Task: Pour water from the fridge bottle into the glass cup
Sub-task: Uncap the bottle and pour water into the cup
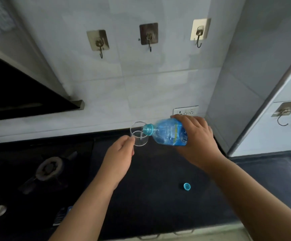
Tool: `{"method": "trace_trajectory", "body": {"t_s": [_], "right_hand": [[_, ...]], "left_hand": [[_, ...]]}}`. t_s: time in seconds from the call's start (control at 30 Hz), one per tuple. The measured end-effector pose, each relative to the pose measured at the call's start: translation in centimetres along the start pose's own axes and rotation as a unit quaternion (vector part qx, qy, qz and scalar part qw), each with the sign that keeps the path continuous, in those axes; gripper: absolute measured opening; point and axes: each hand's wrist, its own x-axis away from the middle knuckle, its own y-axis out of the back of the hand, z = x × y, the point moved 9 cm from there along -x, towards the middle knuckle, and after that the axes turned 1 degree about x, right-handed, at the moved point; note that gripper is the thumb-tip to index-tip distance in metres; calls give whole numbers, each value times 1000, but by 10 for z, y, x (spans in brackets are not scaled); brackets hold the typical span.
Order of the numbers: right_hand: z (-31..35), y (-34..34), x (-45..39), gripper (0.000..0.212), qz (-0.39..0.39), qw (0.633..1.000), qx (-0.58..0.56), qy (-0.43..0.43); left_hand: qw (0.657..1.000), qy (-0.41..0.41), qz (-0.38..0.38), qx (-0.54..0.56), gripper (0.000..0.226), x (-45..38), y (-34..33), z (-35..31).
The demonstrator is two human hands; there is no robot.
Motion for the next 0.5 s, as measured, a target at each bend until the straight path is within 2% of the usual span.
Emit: {"method": "trace_trajectory", "body": {"t_s": [0.2,0.5], "right_hand": [[16,33,6,87,-32,997,63,29],[25,47,13,87,-60,989,116,64]], "left_hand": [[1000,-5,8,5,44,15,3,-14],[1000,-1,21,10,40,31,-5,-9]]}}
